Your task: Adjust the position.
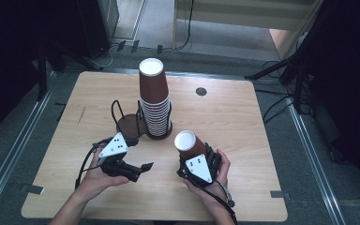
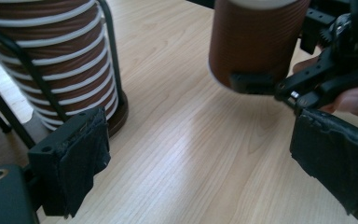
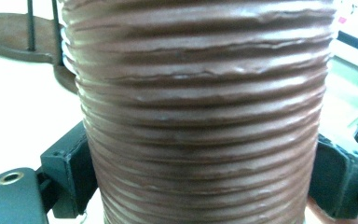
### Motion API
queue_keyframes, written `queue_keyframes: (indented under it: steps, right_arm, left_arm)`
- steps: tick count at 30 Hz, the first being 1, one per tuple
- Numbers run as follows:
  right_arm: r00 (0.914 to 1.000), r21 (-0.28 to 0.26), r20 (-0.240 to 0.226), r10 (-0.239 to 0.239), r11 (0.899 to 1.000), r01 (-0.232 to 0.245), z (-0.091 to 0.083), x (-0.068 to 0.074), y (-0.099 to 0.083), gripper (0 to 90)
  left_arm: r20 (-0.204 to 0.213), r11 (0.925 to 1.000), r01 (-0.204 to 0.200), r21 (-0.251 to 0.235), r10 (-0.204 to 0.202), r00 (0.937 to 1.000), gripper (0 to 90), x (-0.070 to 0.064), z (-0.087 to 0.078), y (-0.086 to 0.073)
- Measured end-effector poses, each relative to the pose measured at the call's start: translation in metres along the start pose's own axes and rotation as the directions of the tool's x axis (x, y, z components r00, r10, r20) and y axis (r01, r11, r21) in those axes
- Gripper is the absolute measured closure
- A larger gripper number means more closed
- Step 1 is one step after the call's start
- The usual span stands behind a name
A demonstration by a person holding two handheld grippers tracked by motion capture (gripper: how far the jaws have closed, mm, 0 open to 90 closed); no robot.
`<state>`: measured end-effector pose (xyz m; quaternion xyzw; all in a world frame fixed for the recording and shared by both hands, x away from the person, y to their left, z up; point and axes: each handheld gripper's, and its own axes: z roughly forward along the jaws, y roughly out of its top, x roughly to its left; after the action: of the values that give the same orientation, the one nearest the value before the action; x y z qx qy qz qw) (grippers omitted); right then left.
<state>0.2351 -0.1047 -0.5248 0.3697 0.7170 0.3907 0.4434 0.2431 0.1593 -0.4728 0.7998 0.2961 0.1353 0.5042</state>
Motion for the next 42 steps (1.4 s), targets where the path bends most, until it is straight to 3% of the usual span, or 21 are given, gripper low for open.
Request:
queue_keyframes:
  steps: [7, 17, 28, 36, 38, 42]
  right_arm:
    - [0.9964, -0.026, -0.020, -0.083, 0.996, 0.082, 0.000, 0.015, -0.001, 11.2]
    - [0.9817, -0.056, -0.051, -0.183, 0.982, 0.181, -0.001, 0.032, 0.000, 11.3]
    - [0.9584, -0.108, -0.074, -0.276, 0.958, 0.267, -0.003, 0.046, -0.002, 11.2]
    - [0.9331, -0.144, -0.107, -0.343, 0.934, 0.327, -0.007, 0.057, -0.003, 11.1]
    - [0.9253, -0.152, -0.108, -0.364, 0.926, 0.346, -0.008, 0.059, -0.002, 11.1]
    - [0.9180, -0.166, -0.118, -0.379, 0.919, 0.358, -0.010, 0.063, -0.001, 11.0]
  left_arm:
    - [0.029, 0.9998, -0.017, 0.007, 0.017, 0.9994, 5.3, -0.004, 0.002, 0.001]
    - [0.054, 0.9992, -0.035, 0.019, 0.033, 0.9980, 6.2, -0.013, 0.008, 0.002]
    - [0.086, 0.9984, -0.050, 0.028, 0.048, 0.9951, 8.0, -0.022, 0.013, 0.004]
    - [0.091, 0.9966, -0.069, 0.045, 0.065, 0.9937, 8.1, -0.025, 0.016, 0.003]
    - [0.090, 0.9964, -0.072, 0.045, 0.068, 0.9937, 13.3, -0.026, 0.016, 0.003]
    - [0.106, 0.9949, -0.087, 0.052, 0.081, 0.9911, 14.4, -0.027, 0.017, 0.002]
